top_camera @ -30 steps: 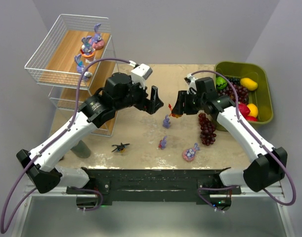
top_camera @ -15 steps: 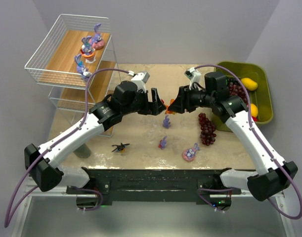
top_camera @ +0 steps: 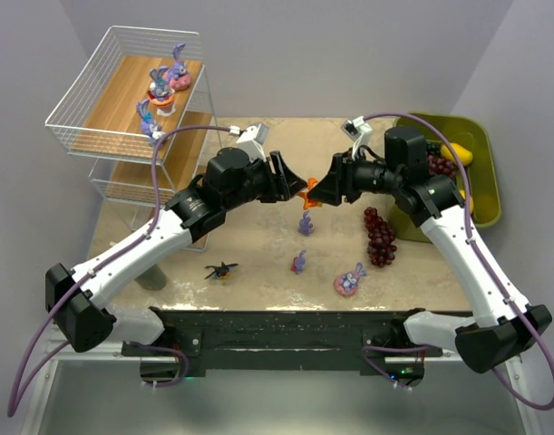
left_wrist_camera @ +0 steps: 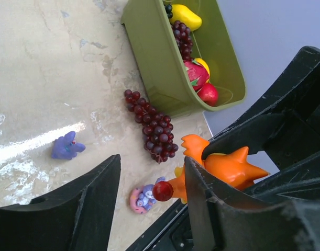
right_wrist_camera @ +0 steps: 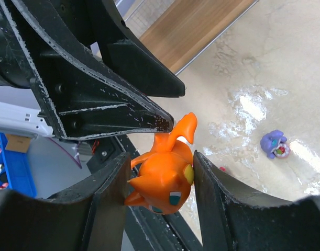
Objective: Place and organize the plastic toys onto the shelf
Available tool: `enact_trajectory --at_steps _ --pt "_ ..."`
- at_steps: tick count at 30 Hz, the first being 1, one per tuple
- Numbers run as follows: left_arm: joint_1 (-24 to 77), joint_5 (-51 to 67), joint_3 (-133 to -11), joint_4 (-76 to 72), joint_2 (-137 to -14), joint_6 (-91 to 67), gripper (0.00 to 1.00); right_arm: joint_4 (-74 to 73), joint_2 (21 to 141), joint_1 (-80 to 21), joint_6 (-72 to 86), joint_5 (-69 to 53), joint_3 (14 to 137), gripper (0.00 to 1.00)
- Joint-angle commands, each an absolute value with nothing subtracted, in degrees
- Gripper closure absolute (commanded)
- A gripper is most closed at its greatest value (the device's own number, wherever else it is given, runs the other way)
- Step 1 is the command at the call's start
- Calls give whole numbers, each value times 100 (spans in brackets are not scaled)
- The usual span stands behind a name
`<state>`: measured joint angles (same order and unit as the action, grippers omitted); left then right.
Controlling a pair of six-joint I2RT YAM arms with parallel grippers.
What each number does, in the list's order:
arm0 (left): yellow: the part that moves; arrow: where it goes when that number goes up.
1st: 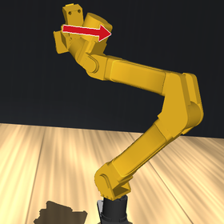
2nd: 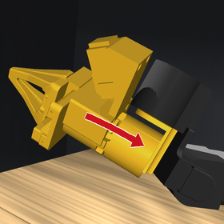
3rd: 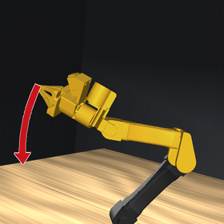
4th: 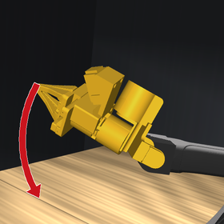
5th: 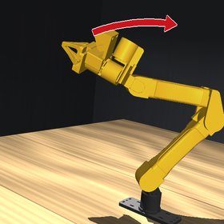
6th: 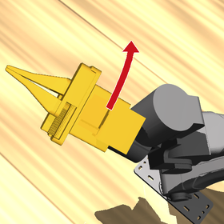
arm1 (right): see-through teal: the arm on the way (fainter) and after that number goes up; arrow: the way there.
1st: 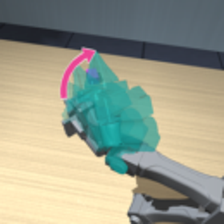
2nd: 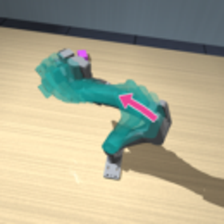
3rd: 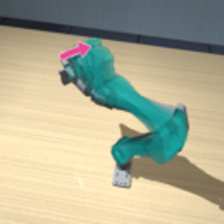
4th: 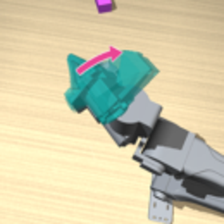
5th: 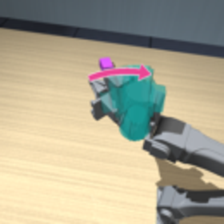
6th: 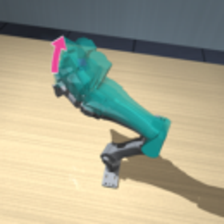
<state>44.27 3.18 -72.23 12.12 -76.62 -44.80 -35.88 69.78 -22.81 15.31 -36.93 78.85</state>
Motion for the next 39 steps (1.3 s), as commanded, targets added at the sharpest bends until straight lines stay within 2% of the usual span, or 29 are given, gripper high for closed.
enact_trajectory --at_steps 1,10,11,13,16,19,20,23,24,27,34,39 --pt "4438 343 -7163 809 -7603 -4649 48 -3375 6829 -2294 1547 -3859 8104 100" --pt "4561 308 -7128 756 -7611 -4772 79 -3155 6794 -2285 1775 -3726 8059 100" --pt "4579 299 -7137 756 -7629 -4772 88 -3147 6803 -2285 1784 -3718 8060 100" --pt "4605 299 -7137 747 -7638 -4799 100 -3155 6803 -2294 1810 -3691 8068 100" --pt "4597 308 -7189 747 -7638 -4851 100 -3103 6776 -2285 1854 -3621 8042 99" --pt "4605 308 -7260 765 -7629 -4939 100 -3050 6724 -2294 1881 -3577 8025 86" --pt "4605 308 -7286 765 -7620 -4966 100 -3015 6689 -2285 1872 -3577 8016 75" --pt "4605 281 -7374 756 -7594 -5054 100 -2883 6566 -2285 1863 -3516 7980 59" --pt "4605 255 -7426 756 -7594 -5071 100 -2839 6513 -2285 1855 -3498 7972 48" --pt "4614 202 -7540 747 -7559 -5133 100 -2734 6469 -2294 1811 -3481 7946 35" --pt "4597 97 -7699 703 -7436 -5431 100 -2470 6206 -2285 1784 -3322 7963 22" --pt "4597 123 -7673 396 -7269 -5748 100 -2233 5854 -2285 1705 -3235 7858 19"
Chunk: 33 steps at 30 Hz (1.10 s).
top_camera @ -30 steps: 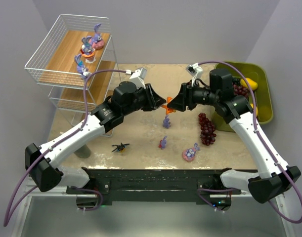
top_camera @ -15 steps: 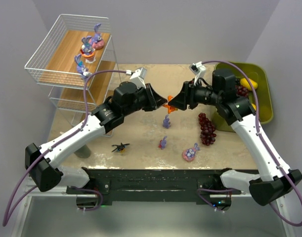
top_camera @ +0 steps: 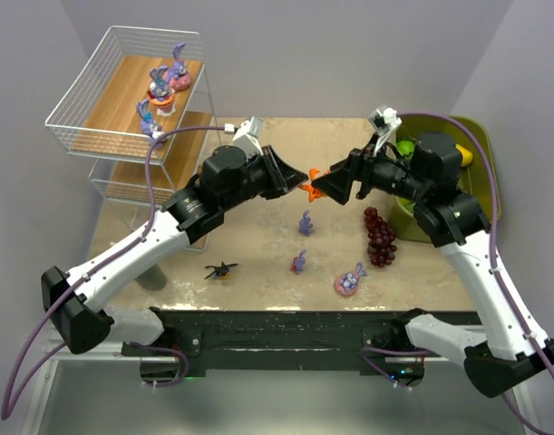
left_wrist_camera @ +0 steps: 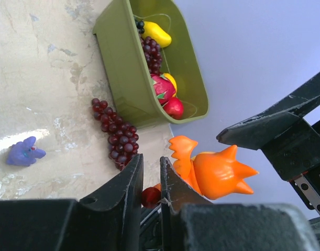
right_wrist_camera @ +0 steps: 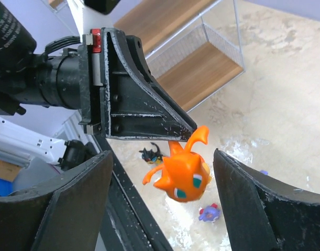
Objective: Place and organize the plastic toys onto the shelf
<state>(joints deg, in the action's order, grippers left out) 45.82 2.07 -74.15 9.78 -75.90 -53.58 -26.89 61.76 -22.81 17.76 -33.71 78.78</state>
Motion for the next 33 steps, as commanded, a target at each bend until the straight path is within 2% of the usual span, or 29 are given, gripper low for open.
enact_trajectory --at_steps 1,6,18,25,33 --pt "4605 132 -7664 343 -7208 -5844 100 -2198 5793 -2294 1722 -3208 7840 20" --pt "4597 211 -7638 88 -6996 -6187 100 -1547 5537 -2285 2293 -3041 8032 23" --pt "4597 545 -7699 -659 -6855 -6688 100 -669 5660 -2285 2558 -4157 8191 24" --pt "4597 571 -7734 -668 -6829 -6689 100 -677 5818 -2285 2487 -4148 8279 33" --pt "4597 554 -7743 -703 -6838 -6723 100 -729 5994 -2294 2356 -4245 8271 32"
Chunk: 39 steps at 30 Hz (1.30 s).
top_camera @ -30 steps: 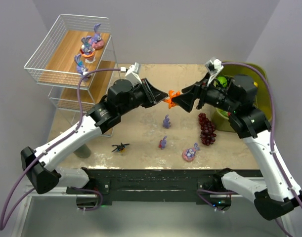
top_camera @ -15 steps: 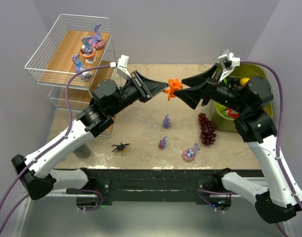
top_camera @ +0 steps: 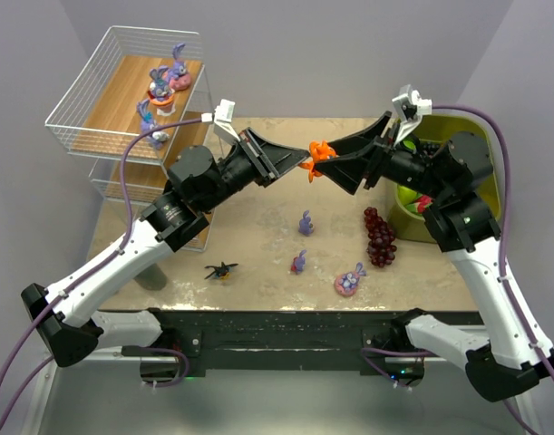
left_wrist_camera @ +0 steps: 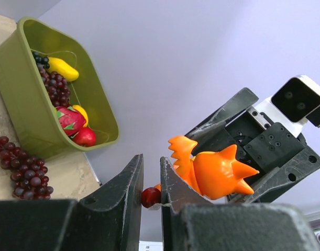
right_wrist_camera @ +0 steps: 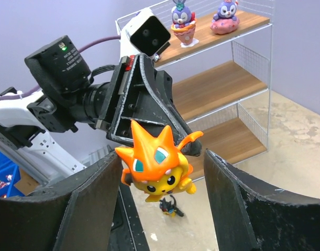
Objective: Place and organize the plastic toys onto the shelf
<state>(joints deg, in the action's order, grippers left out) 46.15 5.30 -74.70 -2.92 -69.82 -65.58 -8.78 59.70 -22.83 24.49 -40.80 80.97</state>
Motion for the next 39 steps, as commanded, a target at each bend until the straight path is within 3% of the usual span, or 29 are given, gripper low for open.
enact_trajectory --at_steps 1,5,11,12,15,17,19,20,23,26,32,39 --pt "4597 554 -7734 -712 -6838 -6724 100 -738 5994 -2294 2338 -4236 8262 32" --pt "4597 589 -7708 -747 -6855 -6759 100 -695 6012 -2294 2338 -4289 8227 41" --pt "4597 703 -7734 -809 -6926 -6768 100 -615 6021 -2303 2373 -4350 8200 76" --pt "4597 721 -7743 -800 -6961 -6750 100 -615 6021 -2294 2373 -4333 8200 86" --pt "4597 791 -7787 -774 -7040 -6689 100 -659 6021 -2294 2364 -4263 8218 100" --pt "4597 844 -7848 -695 -7084 -6627 98 -738 6003 -2294 2321 -4149 8226 100" --pt "4597 853 -8049 -433 -7189 -6417 88 -826 5994 -2294 2259 -3895 8227 100" --pt "4605 853 -8120 -335 -7233 -6320 75 -896 5977 -2294 2224 -3824 8227 100" --pt "4597 765 -8472 296 -7391 -5828 51 -1063 5985 -2294 2171 -3490 8218 100" --pt "4597 589 -8955 1035 -7611 -5178 38 -1221 5950 -2294 2101 -3209 8218 100" --pt "4597 9 -9307 1941 -7726 -4255 28 -1459 5915 -2294 2013 -2848 8165 100" --pt "4605 -536 -9965 2557 -7603 -3105 23 -1477 5941 -2294 2030 -2646 8077 100"
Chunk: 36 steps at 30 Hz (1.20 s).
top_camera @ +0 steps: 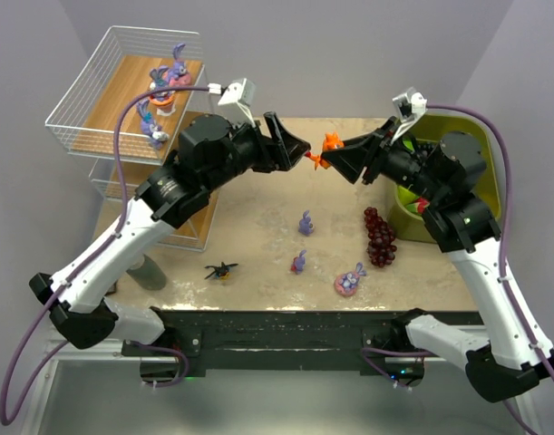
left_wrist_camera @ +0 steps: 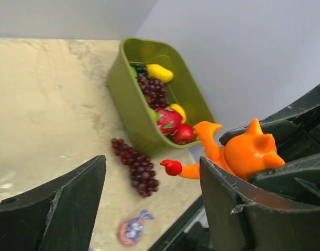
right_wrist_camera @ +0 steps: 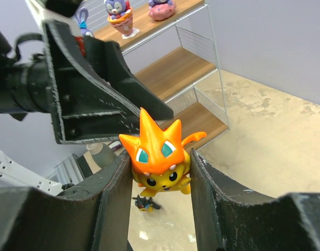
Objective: Place and organize the plastic toys onto the shelf
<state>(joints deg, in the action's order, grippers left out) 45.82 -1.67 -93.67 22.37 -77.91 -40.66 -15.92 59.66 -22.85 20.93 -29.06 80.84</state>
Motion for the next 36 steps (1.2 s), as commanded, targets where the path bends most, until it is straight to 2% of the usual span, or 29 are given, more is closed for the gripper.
enact_trajectory --at_steps 1,9,15,24,31,36 --pt "4597 -571 -10036 2645 -7568 -2981 23 -1450 5950 -2294 2056 -2628 8068 100" --pt "4597 -448 -10213 2487 -6856 -1724 22 -573 6451 -2390 2127 -2865 7656 100" --pt "4597 -921 -10432 2654 -6373 -1205 20 377 7223 -3110 2092 -2567 7743 100" --pt "4597 -2950 -9960 2366 -5476 -853 20 1484 8893 -3770 2048 -2276 8507 100" --pt "4597 -3796 -9396 1495 -5107 -299 20 2064 10185 -3893 1916 -2486 9753 100" --pt "4597 -4226 -9431 1398 -5194 -123 20 2276 11274 -3902 1907 -2733 10651 100"
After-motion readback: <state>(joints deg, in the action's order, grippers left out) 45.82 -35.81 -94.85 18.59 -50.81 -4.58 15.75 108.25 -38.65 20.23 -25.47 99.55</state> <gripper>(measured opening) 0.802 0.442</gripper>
